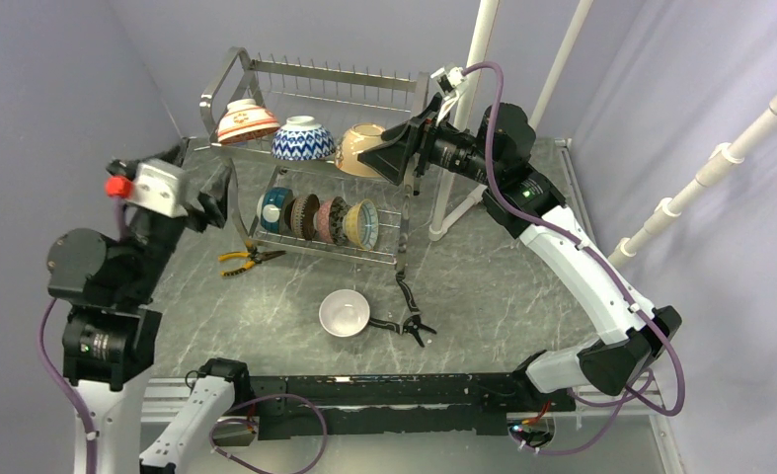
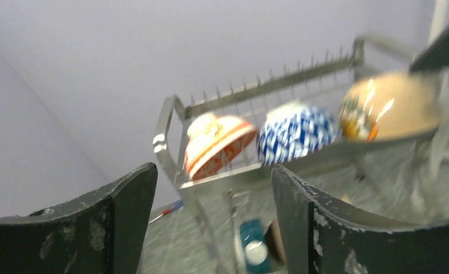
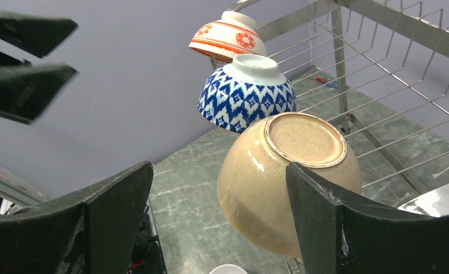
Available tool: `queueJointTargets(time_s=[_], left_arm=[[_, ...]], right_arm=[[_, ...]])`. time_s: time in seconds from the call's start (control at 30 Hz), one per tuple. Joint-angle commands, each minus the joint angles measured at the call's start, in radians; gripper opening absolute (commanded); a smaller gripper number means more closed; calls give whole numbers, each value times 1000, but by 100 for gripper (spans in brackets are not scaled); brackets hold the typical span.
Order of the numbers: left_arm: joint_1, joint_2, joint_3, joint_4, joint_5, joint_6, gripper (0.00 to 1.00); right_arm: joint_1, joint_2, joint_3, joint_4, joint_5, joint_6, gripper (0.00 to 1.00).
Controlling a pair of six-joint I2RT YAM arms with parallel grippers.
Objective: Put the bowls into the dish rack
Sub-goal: Adjust the bowl in the dish rack.
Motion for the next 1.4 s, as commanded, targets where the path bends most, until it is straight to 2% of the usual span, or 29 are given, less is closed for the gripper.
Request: queueJointTargets(time_s=[0.0,0.13,0.27,0.4,0.7,0.9,1.1,1.37], left_arm=[[4,140,178,0,-42,-462,75],[4,292,352,-130,-101,-674,71],[4,417,487,-232,-105,-757,72],[4,505,559,-291,-160,-773,74],[4,623,678,-425,-240,-765,88],[4,605,627,-393,-252,-805,93],[4,600,643,-453,-291,-828,94],[4,486,493,-465,-268,-1006,94]], right_arm=[[1,-10,4,13,-23,-17,91],[1,-16,4,2,-15,-27,91],[1,-17,-2,1,-11,-27,92],[1,-17,-5,1,-14,-27,92],[1,-16,-3,-16,-2,-37,93],[1,5,10,-10,-13,-31,92],[1,20,25,-19,-17,-36,93],[1,57,69,-16,-37,-41,93]])
